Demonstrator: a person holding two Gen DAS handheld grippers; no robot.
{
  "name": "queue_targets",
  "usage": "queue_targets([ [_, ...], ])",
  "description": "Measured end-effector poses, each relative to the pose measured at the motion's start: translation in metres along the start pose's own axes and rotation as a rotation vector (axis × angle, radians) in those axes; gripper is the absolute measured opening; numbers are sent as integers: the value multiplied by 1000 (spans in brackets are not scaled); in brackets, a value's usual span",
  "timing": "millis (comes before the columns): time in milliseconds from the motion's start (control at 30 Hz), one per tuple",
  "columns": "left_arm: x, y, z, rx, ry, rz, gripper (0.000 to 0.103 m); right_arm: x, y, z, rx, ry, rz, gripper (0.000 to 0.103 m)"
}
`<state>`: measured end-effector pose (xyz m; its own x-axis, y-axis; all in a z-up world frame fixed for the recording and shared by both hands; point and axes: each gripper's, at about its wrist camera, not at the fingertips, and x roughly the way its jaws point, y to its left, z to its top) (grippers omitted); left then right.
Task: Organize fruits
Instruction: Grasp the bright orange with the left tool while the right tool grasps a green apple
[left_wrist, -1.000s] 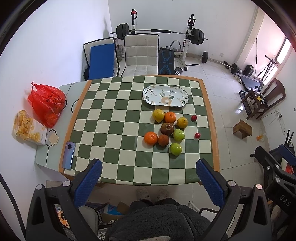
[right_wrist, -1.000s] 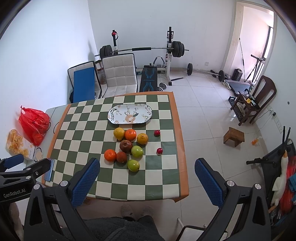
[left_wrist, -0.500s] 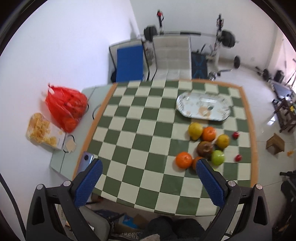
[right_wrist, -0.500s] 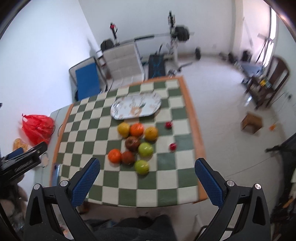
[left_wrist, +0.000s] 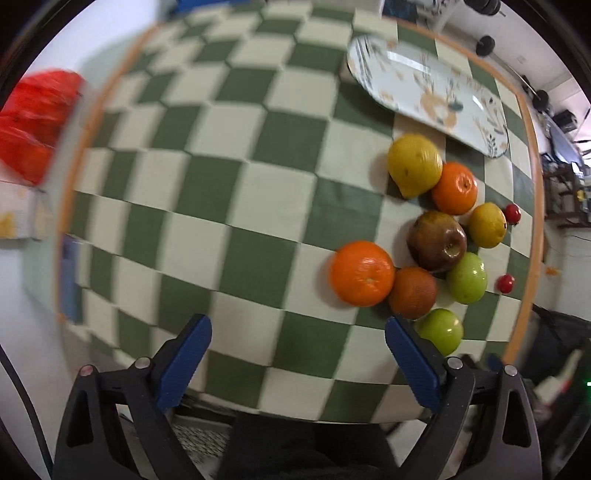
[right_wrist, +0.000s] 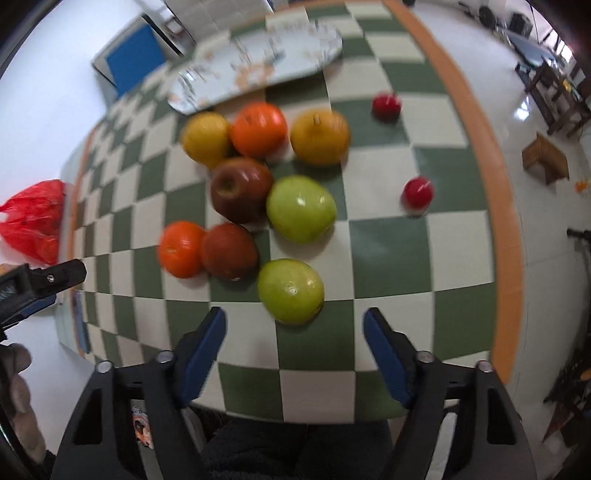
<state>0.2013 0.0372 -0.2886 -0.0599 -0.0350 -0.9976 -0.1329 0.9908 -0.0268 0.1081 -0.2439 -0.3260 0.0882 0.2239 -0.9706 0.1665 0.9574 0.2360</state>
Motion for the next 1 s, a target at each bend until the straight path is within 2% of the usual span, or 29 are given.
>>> queue_targets([
  [200, 55, -10, 30, -44, 174, -172, 93, 53, 8, 7, 61, 80, -26, 69],
  [267, 68, -17, 37, -39, 209, -199, 93, 60, 10, 7, 75, 98, -36, 68],
  [433, 96, -38, 44, 28, 262, -178, 93, 71, 15, 9, 90, 116, -83, 65],
  [500, 101, -42, 44, 49, 269, -178, 89, 73, 17, 10, 98, 119, -81, 64],
  [533, 102, -42, 44, 51, 263, -182, 81, 74, 17, 10, 102, 117, -81, 64],
  [567, 104, -42, 43, 61, 267, -172, 66, 75, 19, 10, 104, 117, -84, 64],
  [600, 108, -43, 42, 70, 279, -188, 63, 76, 20, 11, 105, 116, -86, 64],
  [667, 110, -45, 40, 84, 271, -191, 63, 79, 24, 11, 109, 120, -83, 64],
  [833, 107, -46, 33, 152, 240, -130, 63, 91, 27, 9, 135, 151, -65, 62],
  [900, 109, -43, 30, 155, 237, -152, 64, 91, 28, 8, 140, 140, -65, 62],
  [1000, 113, -49, 33, 170, 237, -145, 64, 94, 28, 9, 153, 141, -56, 62],
])
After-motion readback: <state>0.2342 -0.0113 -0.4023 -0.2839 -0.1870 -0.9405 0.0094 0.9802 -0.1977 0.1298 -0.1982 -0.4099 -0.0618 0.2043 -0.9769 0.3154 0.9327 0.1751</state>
